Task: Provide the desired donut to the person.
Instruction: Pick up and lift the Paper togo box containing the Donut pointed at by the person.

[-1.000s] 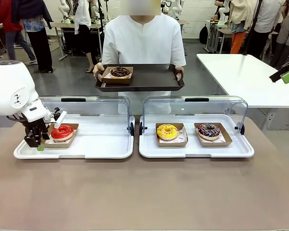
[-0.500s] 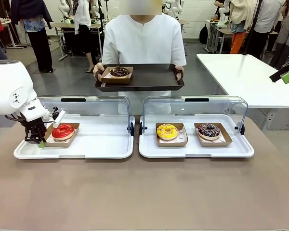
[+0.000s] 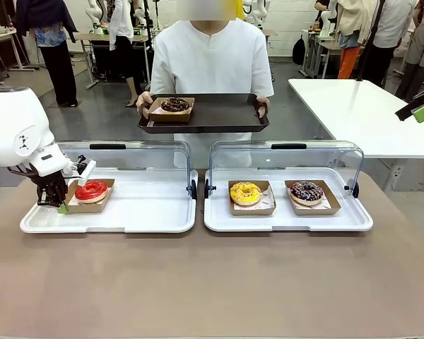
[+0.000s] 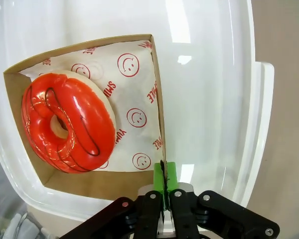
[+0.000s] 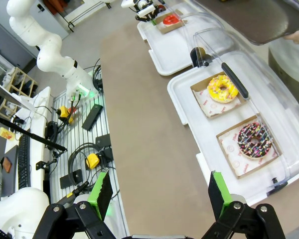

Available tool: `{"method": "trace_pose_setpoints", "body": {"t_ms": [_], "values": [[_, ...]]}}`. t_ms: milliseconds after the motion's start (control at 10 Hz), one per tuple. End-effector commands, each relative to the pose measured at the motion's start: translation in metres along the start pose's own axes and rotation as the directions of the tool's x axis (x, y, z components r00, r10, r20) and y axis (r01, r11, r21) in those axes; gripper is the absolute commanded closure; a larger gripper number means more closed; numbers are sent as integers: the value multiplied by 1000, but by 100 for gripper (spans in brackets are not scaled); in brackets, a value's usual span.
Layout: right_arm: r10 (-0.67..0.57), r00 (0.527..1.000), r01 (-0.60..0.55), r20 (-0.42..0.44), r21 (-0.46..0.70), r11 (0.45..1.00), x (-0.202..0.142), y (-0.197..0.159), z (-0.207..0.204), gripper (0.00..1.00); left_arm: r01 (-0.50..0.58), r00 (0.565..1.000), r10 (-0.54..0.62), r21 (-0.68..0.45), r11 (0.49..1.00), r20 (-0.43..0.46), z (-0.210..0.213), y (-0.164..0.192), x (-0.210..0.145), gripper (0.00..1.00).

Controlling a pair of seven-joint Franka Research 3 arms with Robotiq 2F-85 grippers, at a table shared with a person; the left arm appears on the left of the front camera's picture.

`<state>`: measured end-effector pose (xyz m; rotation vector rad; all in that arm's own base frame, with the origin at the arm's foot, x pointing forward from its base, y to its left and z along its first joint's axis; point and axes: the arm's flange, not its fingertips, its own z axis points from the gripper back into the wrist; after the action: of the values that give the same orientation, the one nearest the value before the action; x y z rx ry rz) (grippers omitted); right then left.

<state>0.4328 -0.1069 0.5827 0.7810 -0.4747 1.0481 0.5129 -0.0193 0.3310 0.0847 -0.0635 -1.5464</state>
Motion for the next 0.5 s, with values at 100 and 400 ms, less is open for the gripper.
{"method": "trace_pose_setpoints", "body": {"t_ms": [100, 400], "values": [[-6, 1000, 6, 0, 0, 1000, 2, 0, 0, 0, 33, 999, -33, -20, 999, -10, 25, -18, -4, 100], [-6, 1000, 6, 0, 0, 1000, 2, 0, 0, 0, 10, 997, -18, -99, 995, -75, 105, -70, -16, 100]]}}
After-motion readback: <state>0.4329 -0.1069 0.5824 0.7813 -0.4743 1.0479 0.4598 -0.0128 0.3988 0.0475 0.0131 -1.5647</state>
